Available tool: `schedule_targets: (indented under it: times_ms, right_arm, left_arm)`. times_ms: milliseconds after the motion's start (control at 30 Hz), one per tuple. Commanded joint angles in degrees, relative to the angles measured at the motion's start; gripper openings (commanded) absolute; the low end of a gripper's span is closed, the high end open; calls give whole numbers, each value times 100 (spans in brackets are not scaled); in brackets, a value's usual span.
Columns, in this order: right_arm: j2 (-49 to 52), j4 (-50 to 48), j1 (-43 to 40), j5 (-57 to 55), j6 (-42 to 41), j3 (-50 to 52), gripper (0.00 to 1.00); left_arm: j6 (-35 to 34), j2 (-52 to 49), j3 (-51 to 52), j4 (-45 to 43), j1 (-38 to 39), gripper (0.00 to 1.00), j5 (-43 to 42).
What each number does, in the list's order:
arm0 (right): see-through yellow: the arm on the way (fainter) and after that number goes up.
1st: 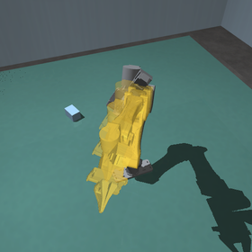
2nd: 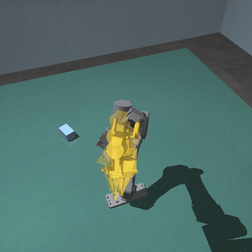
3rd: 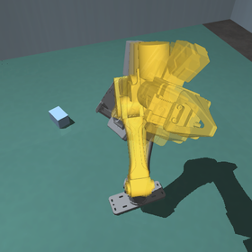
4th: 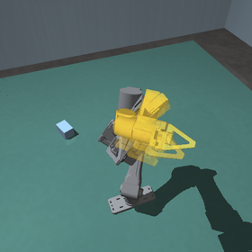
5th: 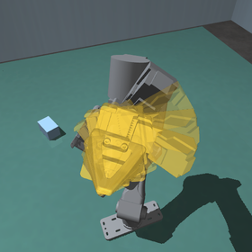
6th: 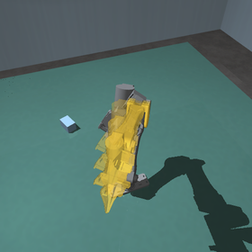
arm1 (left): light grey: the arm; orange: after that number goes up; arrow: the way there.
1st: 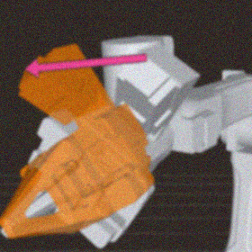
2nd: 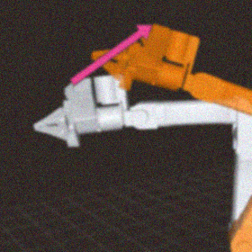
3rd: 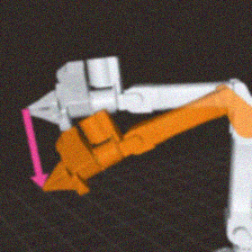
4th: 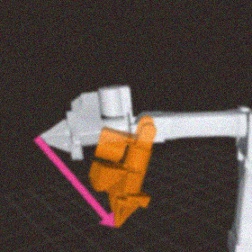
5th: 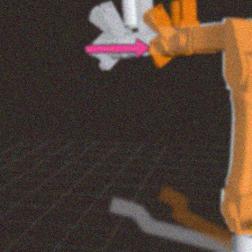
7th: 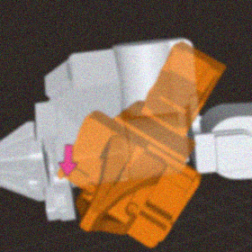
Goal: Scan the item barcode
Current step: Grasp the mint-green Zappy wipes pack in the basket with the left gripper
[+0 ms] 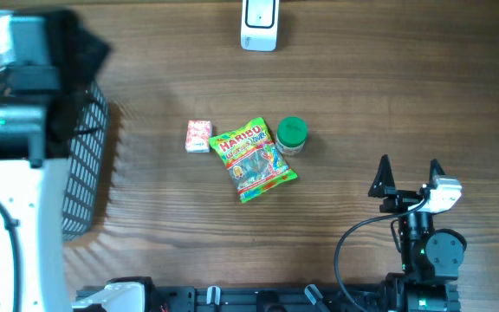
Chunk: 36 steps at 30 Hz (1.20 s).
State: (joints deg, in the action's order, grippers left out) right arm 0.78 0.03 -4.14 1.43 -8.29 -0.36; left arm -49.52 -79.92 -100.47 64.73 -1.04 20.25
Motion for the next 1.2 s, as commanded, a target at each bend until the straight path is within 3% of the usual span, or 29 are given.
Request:
schedule_targets:
  times_ms: [0,33,133,433,767,800,833,867,900,1033,1167]
  right_arm:
    - [-35,-20,17,-13,66,7,99]
    - [-35,-20,17,-13,66,7,100]
    - [-35,-20,17,-13,66,7,99]
    - [-35,-20,17,-13,66,7,100]
    - [-35,-20,17,-13,66,7,100]
    - [-35,-20,17,-13,66,7,100]
    - [-35,-20,17,-13,66,7,100]
    - [-35,-20,17,-13,66,7,100]
    - [-35,-20,17,-13,66,7,100]
    - [-35,-20,17,-13,66,7,100]
    - [-35,-20,17,-13,66,7,100]
  left_arm:
    - [-562,-223,190,87,-1657,100,-929]
    - [-693,-415,365,63,-2208,100,-1266]
    - [-664,-1016,973,-387,-2909,100,-1733]
    - [-667,-2962,1626,-2448,-2944,100,-2284]
    - [-623,-4205,1626,-3692,-2570,100,-2455]
    - [-623,-4282,1626,-3694,-2520,94,-2479]
    - [-614,-4332,1626,-3687,-2476,78,-2472]
    - [-577,-4367,1626,-3689,-2444,56,-2474]
    - [-470,-4376,1626,-3624,-2435,5,-2474]
    - [-313,-4135,1624,-3163,-2597,4,-2468]
    - [-319,-2594,1624,-2404,-3136,4,-2472]
